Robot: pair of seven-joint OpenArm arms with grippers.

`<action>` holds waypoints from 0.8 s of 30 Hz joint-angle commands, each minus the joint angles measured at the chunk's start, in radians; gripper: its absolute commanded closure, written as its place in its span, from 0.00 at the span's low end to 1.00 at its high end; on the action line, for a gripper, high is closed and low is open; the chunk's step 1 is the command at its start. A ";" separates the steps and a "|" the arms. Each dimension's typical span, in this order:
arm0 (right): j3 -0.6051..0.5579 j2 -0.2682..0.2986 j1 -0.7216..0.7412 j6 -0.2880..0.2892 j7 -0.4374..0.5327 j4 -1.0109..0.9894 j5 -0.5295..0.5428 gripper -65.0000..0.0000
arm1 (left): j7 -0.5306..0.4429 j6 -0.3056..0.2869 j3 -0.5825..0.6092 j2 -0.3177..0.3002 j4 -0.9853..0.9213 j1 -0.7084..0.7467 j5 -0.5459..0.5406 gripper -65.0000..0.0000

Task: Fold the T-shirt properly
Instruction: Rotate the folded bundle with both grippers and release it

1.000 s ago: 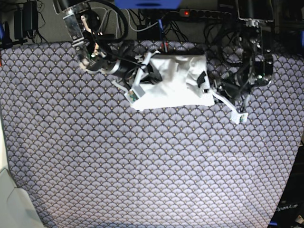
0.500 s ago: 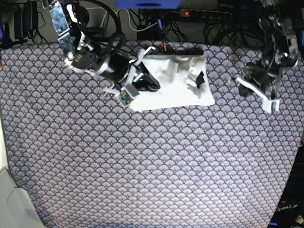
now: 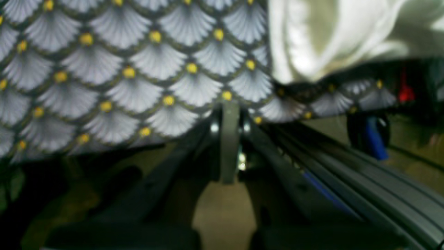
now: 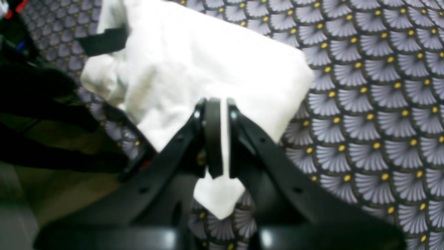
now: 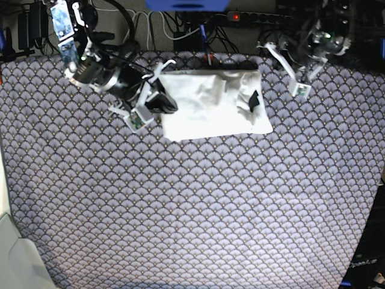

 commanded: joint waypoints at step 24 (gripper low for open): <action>0.064 0.025 0.015 0.005 0.019 0.018 0.014 0.98 | -0.008 -0.002 0.027 0.164 -0.235 -0.248 0.179 0.99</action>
